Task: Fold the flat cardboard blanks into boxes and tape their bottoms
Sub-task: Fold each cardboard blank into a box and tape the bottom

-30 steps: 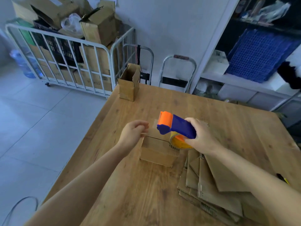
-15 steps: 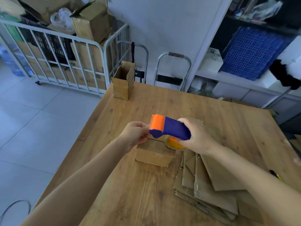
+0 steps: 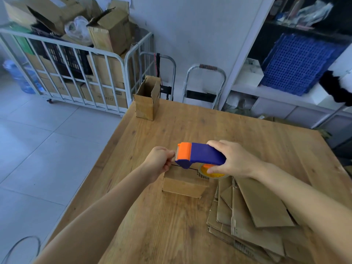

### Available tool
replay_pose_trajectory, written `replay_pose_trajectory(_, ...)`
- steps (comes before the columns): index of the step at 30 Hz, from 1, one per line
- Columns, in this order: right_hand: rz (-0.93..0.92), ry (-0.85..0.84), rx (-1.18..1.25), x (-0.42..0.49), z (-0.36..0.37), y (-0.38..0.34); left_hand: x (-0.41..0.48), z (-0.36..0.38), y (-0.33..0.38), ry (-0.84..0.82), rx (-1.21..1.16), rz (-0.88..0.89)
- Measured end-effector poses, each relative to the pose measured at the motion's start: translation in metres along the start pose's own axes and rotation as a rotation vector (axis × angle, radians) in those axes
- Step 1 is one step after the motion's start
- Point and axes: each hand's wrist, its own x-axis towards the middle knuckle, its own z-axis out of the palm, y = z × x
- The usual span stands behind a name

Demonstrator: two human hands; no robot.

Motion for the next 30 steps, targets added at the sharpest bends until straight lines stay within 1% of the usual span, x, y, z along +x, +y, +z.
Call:
replay_pose_trajectory(6, 0.006, -0.051, -0.113, 0.01, -0.001, -0.001, 0.002, -0.004, -0.007, 0.045, 0.014, -0.019)
replay_pose_trajectory(9, 0.011, -0.064, -0.109, 0.015, 0.0, -0.001, 0.002, -0.008, -0.012, 0.05, 0.01, 0.015)
replay_pose_trajectory(12, 0.019, -0.076, -0.088, 0.02, -0.002, -0.007, 0.005, -0.012, -0.015, 0.02, -0.087, 0.036)
replay_pose_trajectory(14, 0.025, -0.094, -0.067, 0.024, -0.002, -0.012, 0.008, -0.014, -0.017, -0.007, -0.199, 0.022)
replay_pose_trajectory(16, 0.03, -0.112, -0.06, 0.03, -0.001, -0.016, 0.01, -0.018, -0.022, -0.007, -0.259, -0.005)
replay_pose_trajectory(21, 0.055, -0.131, -0.098, 0.03, 0.0, -0.02, 0.013, -0.023, -0.04, 0.008, -0.153, 0.016)
replay_pose_trajectory(25, 0.069, -0.092, -0.11, 0.025, 0.004, -0.019, 0.019, -0.025, -0.043, 0.034, -0.098, 0.039)
replay_pose_trajectory(30, 0.102, -0.059, -0.018, 0.025, 0.005, -0.019, 0.024, -0.027, -0.044, 0.048, -0.121, 0.044)
